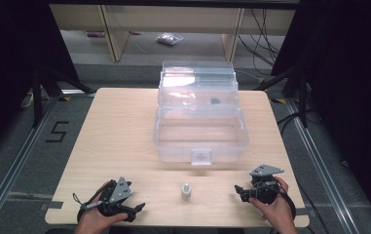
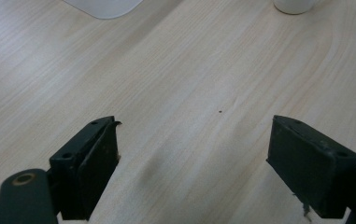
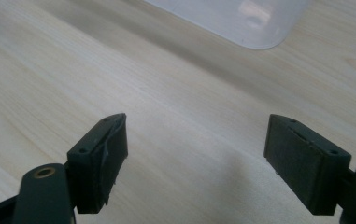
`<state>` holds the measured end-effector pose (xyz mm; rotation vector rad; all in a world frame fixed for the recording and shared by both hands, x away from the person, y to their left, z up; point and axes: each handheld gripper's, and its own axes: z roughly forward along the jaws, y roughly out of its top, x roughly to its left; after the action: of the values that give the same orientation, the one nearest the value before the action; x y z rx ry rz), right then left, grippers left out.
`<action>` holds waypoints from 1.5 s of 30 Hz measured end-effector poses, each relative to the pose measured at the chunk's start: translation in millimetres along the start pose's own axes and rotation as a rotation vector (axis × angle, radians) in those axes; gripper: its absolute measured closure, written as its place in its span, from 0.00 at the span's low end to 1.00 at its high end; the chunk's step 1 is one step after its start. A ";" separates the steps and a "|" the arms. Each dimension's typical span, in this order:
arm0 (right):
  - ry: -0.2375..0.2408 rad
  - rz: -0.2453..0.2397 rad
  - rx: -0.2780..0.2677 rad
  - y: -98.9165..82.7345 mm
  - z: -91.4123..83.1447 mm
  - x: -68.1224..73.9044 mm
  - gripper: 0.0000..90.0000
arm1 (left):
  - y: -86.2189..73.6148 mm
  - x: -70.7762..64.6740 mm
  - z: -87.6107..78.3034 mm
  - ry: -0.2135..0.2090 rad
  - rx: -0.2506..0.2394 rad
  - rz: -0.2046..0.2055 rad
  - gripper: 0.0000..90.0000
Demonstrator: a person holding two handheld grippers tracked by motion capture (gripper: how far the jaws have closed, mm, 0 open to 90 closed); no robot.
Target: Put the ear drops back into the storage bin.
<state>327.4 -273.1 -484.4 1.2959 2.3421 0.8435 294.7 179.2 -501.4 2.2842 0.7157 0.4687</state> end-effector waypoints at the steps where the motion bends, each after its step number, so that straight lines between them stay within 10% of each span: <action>1: 0.000 -0.035 -0.003 -0.1 0.6 -1.1 0.27 | -0.2 -0.7 0.6 0.001 -0.006 -0.009 0.18; 13: 0.066 -0.090 0.069 14.8 -3.1 17.9 0.26 | -0.2 -0.2 1.8 0.003 -0.001 -0.007 0.18; 45: 0.221 -0.464 0.199 87.1 -0.2 97.0 0.26 | -0.6 1.2 0.8 0.004 -0.005 -0.012 0.18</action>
<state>332.5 -155.2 -429.0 0.6927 2.7988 0.6397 295.8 179.9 -502.2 2.2739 0.7294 0.4686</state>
